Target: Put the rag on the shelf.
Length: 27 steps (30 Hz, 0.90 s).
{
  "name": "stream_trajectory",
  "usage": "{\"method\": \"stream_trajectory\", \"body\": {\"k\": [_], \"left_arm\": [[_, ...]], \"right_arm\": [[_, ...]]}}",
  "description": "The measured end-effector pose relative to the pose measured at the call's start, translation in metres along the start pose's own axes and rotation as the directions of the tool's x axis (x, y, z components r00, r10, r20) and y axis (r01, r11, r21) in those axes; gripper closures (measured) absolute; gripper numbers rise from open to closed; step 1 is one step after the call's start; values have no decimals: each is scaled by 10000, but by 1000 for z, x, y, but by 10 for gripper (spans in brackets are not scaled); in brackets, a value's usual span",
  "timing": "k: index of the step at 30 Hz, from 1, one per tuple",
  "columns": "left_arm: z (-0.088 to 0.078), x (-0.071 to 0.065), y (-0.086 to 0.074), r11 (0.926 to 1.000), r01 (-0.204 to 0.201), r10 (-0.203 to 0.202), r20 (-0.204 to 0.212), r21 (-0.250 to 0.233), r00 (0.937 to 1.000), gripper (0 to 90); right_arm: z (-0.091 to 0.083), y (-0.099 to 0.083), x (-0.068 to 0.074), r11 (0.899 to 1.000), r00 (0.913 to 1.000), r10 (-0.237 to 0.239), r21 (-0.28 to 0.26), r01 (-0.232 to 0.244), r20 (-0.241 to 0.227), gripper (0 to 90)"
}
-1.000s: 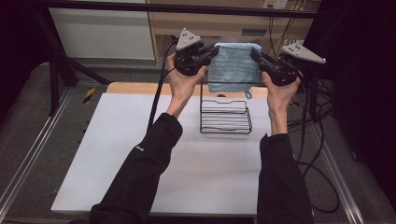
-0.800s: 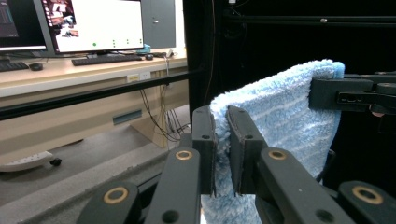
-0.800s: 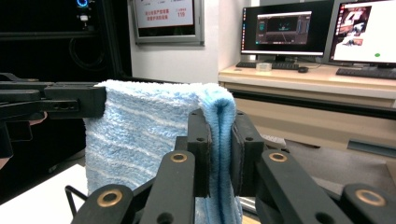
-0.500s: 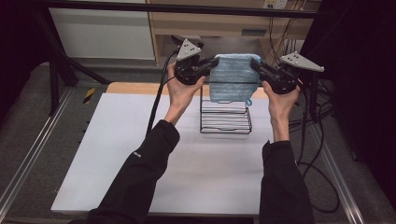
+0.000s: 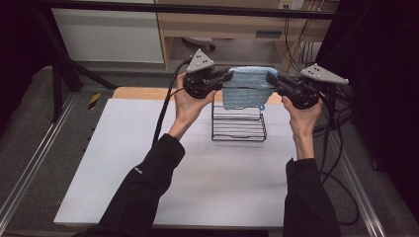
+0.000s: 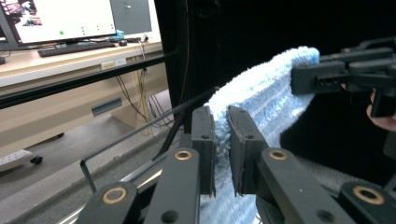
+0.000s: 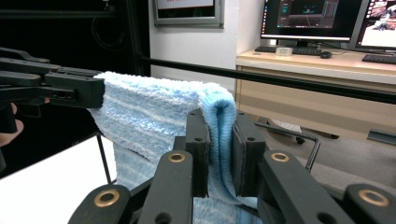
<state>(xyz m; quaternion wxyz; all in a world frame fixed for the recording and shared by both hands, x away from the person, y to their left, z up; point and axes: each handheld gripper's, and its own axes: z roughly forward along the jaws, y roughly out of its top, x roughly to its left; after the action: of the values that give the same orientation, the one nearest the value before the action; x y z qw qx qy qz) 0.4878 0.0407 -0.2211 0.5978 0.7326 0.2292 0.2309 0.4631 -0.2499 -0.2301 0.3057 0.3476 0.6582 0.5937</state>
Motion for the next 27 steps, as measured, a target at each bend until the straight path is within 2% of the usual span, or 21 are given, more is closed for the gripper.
{"method": "stream_trajectory", "body": {"k": [8,13,15,22,25,27], "left_arm": [[-1,-4,-2,9995,24,-31,208,316,9998,815],[-2,-5,-5,9984,77,-88,191,560,9998,816],[-2,-7,-6,9978,23,-37,203,664,9998,817],[-5,-10,-12,9967,-32,10,267,810,9996,817],[-6,-11,-14,9958,-37,13,267,919,9996,817],[-6,-13,-15,9951,-110,82,287,982,9996,816]], "right_arm": [[-2,-6,1,9997,9998,-194,118,193,53,789],[0,-10,1,9999,9999,-136,51,136,-41,762],[-2,-9,1,9999,9999,-122,118,122,-57,707],[-18,0,6,9992,9991,388,111,-386,-160,500],[-25,8,10,9992,9990,405,-51,-406,-184,489],[-27,15,12,9989,9987,473,18,-473,-174,525]]}}
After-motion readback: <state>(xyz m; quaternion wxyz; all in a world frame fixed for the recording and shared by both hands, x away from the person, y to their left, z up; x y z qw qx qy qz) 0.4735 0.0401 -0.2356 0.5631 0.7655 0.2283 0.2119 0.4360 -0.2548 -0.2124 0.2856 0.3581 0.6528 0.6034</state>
